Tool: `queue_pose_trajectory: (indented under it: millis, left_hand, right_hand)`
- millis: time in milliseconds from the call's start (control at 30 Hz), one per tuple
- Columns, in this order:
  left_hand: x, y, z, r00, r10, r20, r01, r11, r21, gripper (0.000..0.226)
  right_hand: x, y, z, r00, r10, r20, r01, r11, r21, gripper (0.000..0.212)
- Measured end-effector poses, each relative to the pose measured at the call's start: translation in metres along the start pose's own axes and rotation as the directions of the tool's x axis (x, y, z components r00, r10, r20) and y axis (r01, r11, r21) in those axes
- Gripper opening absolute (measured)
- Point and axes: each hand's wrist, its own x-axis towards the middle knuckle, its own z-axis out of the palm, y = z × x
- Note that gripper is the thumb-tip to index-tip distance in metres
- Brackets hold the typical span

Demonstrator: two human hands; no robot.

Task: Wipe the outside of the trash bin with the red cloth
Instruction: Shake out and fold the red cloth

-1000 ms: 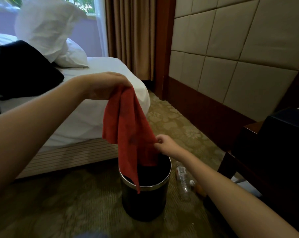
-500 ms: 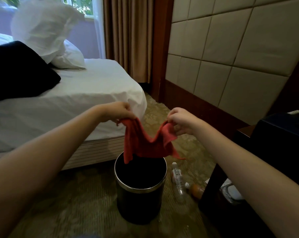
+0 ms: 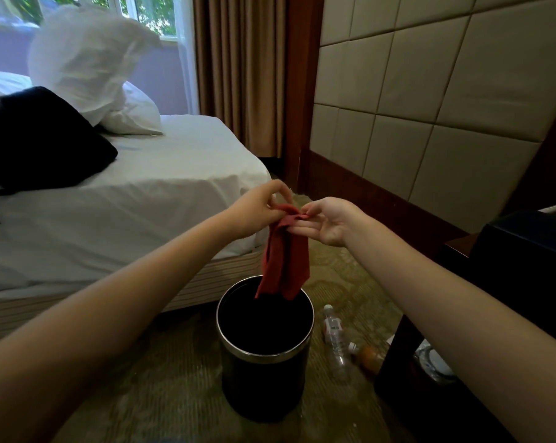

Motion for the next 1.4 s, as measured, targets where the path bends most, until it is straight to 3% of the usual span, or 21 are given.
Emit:
queue_pose_trajectory:
  millis: [133,200,233,300,400,467,533,600,700,833,933,1000,1100,1167,1267,1400]
  left_hand:
    - [-0.001,0.005,0.003,0.998,0.067,-0.004,-0.066,0.995,0.072,0.018]
    - [-0.003,0.008,0.005,0.996,0.070,0.062,-0.078,0.989,0.128,0.010]
    - [-0.003,0.010,0.008,0.992,0.077,0.097,-0.095,0.976,0.195,0.016]
    - [-0.003,0.009,0.011,0.987,0.113,0.118,-0.145,0.937,0.317,0.023]
    - [-0.002,0.003,0.003,0.991,0.124,0.049,-0.133,0.942,0.309,0.023]
    - [-0.002,-0.001,-0.005,0.993,0.116,0.011,-0.113,0.947,0.300,0.027]
    - [-0.001,-0.001,-0.011,0.993,0.120,0.001,-0.116,0.951,0.287,0.028]
    - [-0.001,0.002,-0.016,0.991,0.132,0.013,-0.131,0.951,0.281,0.027]
    - [0.001,0.007,-0.023,0.987,0.158,0.031,-0.160,0.946,0.281,0.025]
    - [0.002,0.006,-0.042,0.985,0.174,-0.021,-0.159,0.936,0.313,0.025]
    - [0.006,0.006,-0.052,0.980,0.183,-0.074,-0.150,0.932,0.330,0.027]
    - [0.009,0.008,-0.055,0.978,0.187,-0.094,-0.147,0.933,0.329,0.025]
    - [0.011,0.015,-0.054,0.978,0.196,-0.076,-0.167,0.944,0.284,0.024]
    - [0.010,0.022,-0.051,0.975,0.216,-0.051,-0.196,0.945,0.261,0.024]
    - [0.008,0.026,-0.051,0.976,0.217,-0.035,-0.204,0.954,0.220,0.023]
    - [0.007,0.023,-0.054,0.977,0.207,-0.058,-0.187,0.952,0.243,0.021]
  right_hand:
    - [0.001,0.000,0.000,0.999,-0.013,-0.043,0.016,0.998,0.056,0.032]
    - [0.001,-0.002,0.000,0.999,-0.004,-0.053,0.008,0.998,0.070,0.026]
    - [0.001,-0.002,0.001,0.999,0.008,-0.051,-0.005,0.998,0.055,0.023]
    - [0.000,-0.002,0.003,0.999,0.010,-0.046,-0.012,0.999,-0.032,0.023]
    - [-0.003,0.001,0.000,1.000,0.006,-0.018,-0.011,0.954,-0.298,0.018]
    - [-0.005,0.003,-0.004,0.998,-0.059,-0.007,0.046,0.843,-0.536,0.014]
    - [-0.006,0.005,-0.008,0.987,-0.150,0.062,0.143,0.624,-0.768,0.011]
    - [-0.006,0.009,-0.009,0.967,-0.183,0.180,0.240,0.398,-0.886,0.009]
    - [0.000,0.019,-0.012,0.883,-0.312,0.352,0.407,0.133,-0.904,0.021]
    - [-0.003,0.032,-0.013,0.721,-0.495,0.485,0.573,0.032,-0.819,0.021]
    - [-0.007,0.039,-0.009,0.582,-0.570,0.580,0.621,-0.148,-0.770,0.017]
    - [-0.007,0.039,-0.005,0.529,-0.650,0.545,0.639,-0.118,-0.760,0.015]
    - [-0.005,0.034,0.002,0.600,-0.683,0.416,0.661,0.131,-0.739,0.027]
    - [-0.003,0.034,0.007,0.615,-0.696,0.371,0.677,0.225,-0.701,0.038]
    - [0.000,0.033,0.010,0.615,-0.688,0.387,0.659,0.178,-0.731,0.048]
    - [0.002,0.028,0.001,0.751,-0.509,0.421,0.514,0.051,-0.856,0.048]
